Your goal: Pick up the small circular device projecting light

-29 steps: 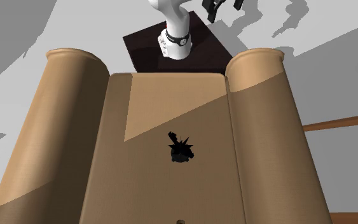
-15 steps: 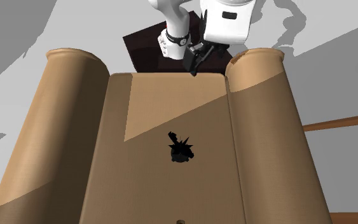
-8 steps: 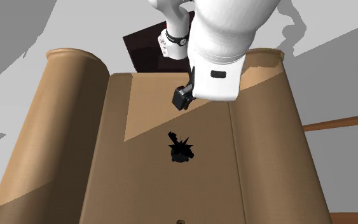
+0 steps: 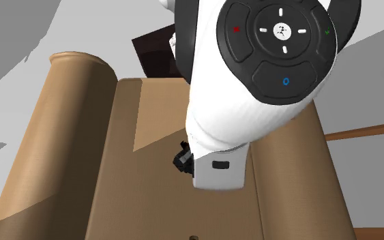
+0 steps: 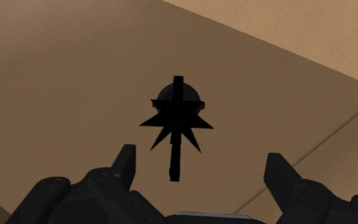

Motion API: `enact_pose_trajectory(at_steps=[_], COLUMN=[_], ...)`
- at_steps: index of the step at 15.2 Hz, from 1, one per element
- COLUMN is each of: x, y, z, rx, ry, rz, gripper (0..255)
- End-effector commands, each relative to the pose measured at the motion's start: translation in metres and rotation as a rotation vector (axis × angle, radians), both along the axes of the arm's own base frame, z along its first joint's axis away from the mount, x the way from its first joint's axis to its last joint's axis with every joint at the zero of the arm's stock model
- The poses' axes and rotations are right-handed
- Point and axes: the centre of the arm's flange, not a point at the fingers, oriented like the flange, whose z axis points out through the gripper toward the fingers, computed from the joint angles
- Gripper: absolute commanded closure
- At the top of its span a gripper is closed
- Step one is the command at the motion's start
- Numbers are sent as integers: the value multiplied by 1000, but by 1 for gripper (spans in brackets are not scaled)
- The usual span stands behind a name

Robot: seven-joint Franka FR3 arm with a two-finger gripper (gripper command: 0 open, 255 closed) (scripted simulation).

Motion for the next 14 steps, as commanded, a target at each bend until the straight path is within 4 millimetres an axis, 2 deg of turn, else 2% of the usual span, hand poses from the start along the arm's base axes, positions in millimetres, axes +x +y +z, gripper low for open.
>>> enact_pose_trajectory(at_steps=[1, 8, 10, 11, 14], x=[16, 16, 16, 15, 16], y=[-13, -13, -13, -15, -15], z=[-7, -44, -47, -46, -46], rx=[-1, -1, -1, -1, -1], ry=[4, 4, 4, 4, 4], rz=[13, 13, 13, 13, 13], gripper=[0, 0, 0, 255, 255])
